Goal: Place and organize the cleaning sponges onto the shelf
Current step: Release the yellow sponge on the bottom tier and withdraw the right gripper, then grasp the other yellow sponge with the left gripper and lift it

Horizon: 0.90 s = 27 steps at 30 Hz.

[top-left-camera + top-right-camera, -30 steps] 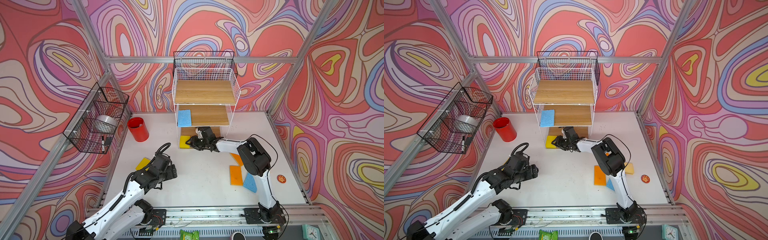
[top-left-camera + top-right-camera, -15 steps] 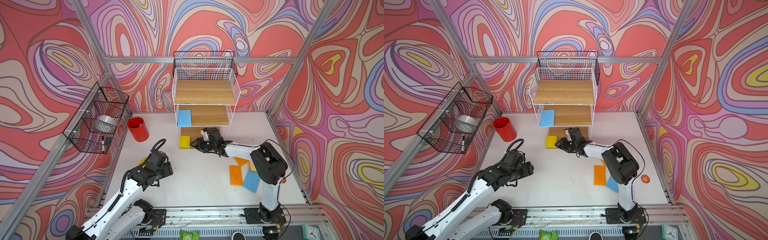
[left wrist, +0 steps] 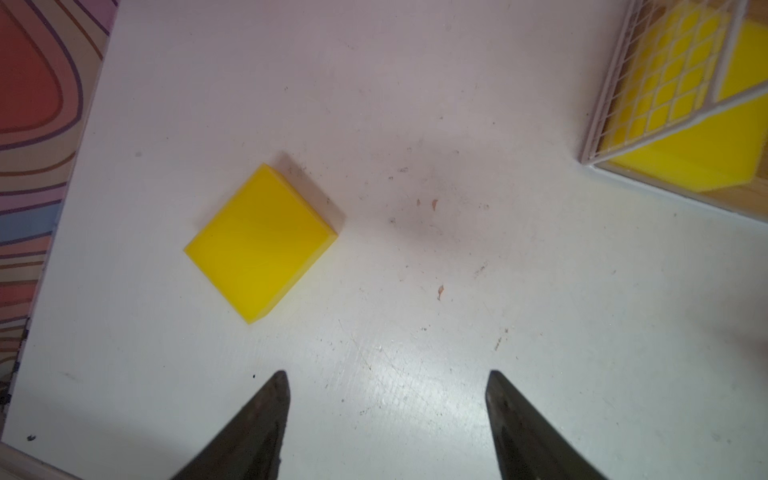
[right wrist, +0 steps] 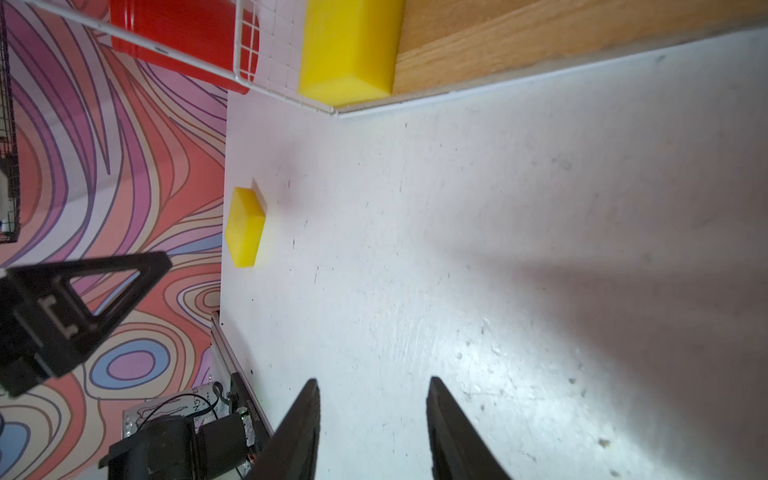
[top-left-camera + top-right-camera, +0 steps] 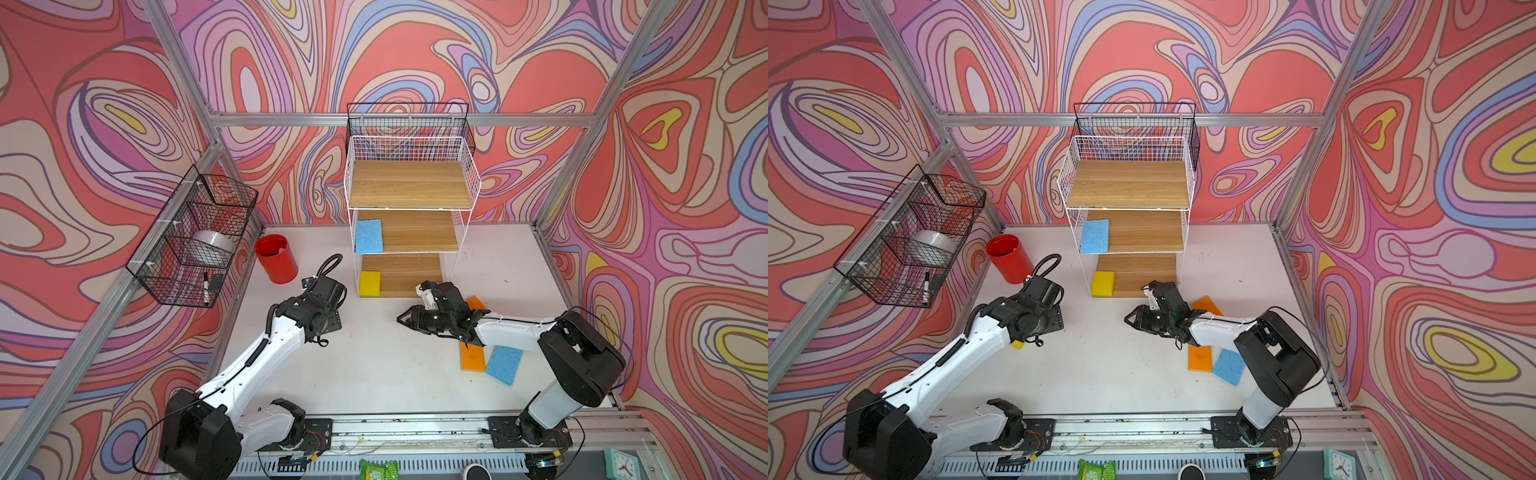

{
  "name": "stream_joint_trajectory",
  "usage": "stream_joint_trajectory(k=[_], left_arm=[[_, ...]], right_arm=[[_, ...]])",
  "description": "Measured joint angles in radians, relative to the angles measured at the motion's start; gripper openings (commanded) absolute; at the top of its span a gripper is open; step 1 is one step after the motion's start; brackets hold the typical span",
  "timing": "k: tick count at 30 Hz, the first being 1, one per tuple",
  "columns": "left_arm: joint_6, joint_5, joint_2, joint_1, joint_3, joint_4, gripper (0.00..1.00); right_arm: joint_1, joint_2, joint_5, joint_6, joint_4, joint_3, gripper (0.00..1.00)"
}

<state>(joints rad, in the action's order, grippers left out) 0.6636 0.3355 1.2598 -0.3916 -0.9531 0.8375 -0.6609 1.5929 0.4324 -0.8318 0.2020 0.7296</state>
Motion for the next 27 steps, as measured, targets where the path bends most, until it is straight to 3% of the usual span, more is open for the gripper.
stream_joint_trajectory(k=[9, 17, 27], left_arm=[[-0.113, -0.008, 0.214, 0.154, -0.072, 0.000, 0.77], [-0.172, 0.032, 0.344, 0.170, -0.095, 0.000, 0.74], [-0.182, 0.045, 0.443, 0.198, -0.095, -0.004, 0.66]], right_arm=[[0.006, -0.013, 0.079, -0.007, 0.149, -0.118, 0.49], [0.012, -0.039, 0.122, -0.029, 0.240, -0.169, 0.64], [0.012, -0.173, 0.114, 0.017, 0.226, -0.170, 0.65]])
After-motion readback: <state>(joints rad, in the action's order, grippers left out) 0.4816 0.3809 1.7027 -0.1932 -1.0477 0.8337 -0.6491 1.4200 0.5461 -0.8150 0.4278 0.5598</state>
